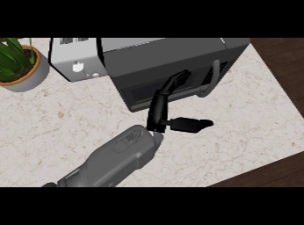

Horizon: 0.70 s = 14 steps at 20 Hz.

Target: Pick up the milk, place it into the microwave and close the microwave

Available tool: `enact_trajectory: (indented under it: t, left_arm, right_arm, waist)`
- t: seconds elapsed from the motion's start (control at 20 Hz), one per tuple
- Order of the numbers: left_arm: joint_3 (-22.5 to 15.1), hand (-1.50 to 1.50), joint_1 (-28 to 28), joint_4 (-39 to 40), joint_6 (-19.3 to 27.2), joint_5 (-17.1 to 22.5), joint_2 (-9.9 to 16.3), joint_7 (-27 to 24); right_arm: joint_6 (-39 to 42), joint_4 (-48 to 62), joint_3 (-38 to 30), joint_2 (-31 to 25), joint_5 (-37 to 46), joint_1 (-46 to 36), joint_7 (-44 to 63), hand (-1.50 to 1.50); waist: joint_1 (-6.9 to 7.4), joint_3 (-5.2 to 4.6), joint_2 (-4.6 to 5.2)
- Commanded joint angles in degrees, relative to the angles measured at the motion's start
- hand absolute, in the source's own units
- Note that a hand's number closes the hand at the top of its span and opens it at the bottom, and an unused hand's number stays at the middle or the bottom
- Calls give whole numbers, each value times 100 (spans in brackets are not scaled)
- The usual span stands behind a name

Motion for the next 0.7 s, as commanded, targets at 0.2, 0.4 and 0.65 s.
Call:
enact_trajectory:
  t: [0.2,0.4,0.65]
  left_arm:
    - [213,-150,-359,367,122,414,2,-239]
    - [162,-150,-409,403,78,566,2,-343]
    - [167,-150,-479,485,12,750,2,-444]
  right_arm:
    - [-69,158,-76,-164,105,-328,63,150]
    - [-104,198,8,-131,135,-512,53,150]
    - [-113,279,52,-142,155,-656,94,150]
  waist:
    - [-19,6,68]
    - [-3,9,125]
    - [-41,11,154]
